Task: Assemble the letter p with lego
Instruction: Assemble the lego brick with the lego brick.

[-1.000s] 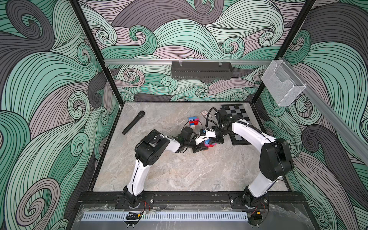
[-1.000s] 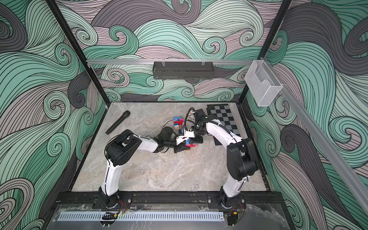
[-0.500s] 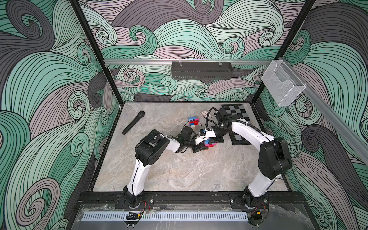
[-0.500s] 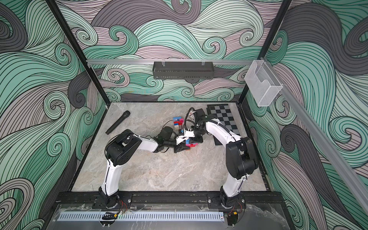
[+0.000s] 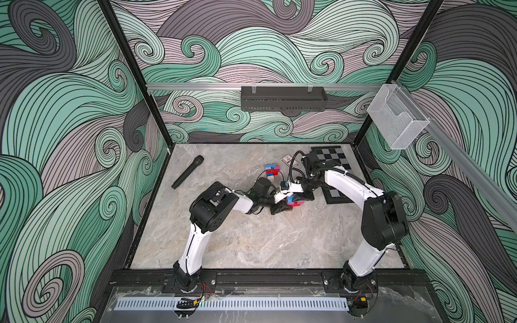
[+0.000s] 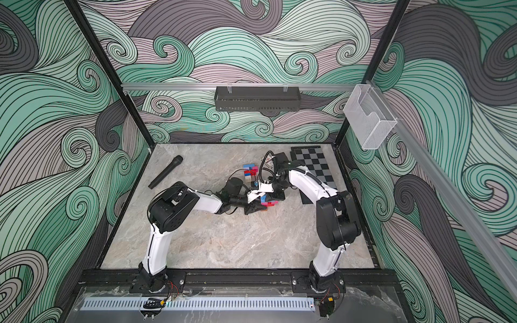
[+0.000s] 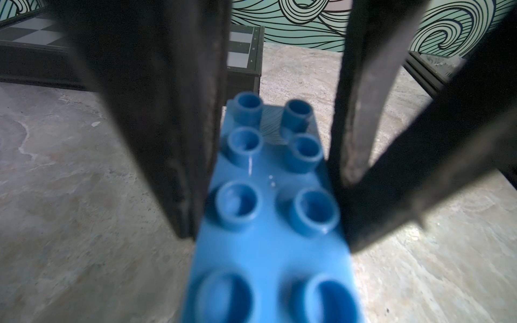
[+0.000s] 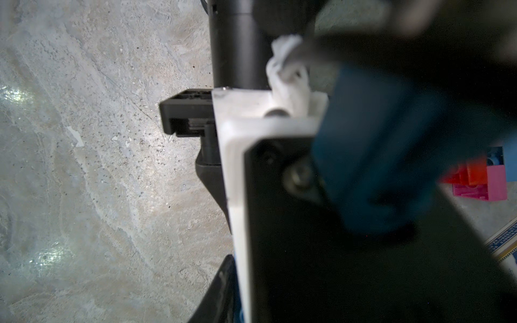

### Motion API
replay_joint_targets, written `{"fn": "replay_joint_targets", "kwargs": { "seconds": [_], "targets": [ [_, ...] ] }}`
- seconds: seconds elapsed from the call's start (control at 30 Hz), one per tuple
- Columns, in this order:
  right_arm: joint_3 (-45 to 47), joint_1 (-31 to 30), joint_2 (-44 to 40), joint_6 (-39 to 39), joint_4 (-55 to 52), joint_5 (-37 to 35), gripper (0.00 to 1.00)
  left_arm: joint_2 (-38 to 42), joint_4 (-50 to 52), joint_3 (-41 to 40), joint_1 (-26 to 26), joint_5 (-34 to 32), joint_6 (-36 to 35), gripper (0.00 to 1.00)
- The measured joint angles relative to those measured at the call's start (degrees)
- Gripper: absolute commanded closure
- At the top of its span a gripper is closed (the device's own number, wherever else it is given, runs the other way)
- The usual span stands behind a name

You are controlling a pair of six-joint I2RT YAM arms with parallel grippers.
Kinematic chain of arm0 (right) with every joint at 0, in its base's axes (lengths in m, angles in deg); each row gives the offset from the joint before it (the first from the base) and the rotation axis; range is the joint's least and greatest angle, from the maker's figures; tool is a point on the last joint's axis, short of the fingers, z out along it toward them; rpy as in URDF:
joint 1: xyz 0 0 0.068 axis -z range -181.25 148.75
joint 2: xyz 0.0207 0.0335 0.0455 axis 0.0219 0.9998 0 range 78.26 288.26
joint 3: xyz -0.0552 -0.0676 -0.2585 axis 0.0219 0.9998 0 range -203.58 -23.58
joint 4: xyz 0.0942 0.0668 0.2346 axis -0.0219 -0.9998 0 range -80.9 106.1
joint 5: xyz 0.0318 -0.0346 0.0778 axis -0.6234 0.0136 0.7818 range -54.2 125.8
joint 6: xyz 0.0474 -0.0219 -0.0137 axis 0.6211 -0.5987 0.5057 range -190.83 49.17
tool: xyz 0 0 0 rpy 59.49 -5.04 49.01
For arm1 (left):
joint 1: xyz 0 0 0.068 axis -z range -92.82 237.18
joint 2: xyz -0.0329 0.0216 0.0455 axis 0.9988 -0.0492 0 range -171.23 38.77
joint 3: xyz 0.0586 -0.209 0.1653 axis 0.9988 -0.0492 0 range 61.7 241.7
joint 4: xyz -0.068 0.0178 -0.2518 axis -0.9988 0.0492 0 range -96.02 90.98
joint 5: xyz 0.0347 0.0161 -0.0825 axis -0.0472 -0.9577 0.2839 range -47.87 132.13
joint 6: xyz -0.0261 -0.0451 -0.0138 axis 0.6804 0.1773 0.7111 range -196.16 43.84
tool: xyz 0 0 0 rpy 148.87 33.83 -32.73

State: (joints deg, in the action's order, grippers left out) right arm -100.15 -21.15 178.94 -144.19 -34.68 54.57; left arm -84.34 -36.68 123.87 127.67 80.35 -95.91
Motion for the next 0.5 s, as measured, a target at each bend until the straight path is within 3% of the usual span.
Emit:
{"fn": "replay_joint_targets", "kwargs": {
  "seconds": [0.5],
  "targets": [
    [-1.5, 0.7, 2.7, -1.2, -1.9, 0.9, 0.76, -0.1, 0.5, 0.3, -0.2, 0.4, -0.2, 1.0]
  ]
}}
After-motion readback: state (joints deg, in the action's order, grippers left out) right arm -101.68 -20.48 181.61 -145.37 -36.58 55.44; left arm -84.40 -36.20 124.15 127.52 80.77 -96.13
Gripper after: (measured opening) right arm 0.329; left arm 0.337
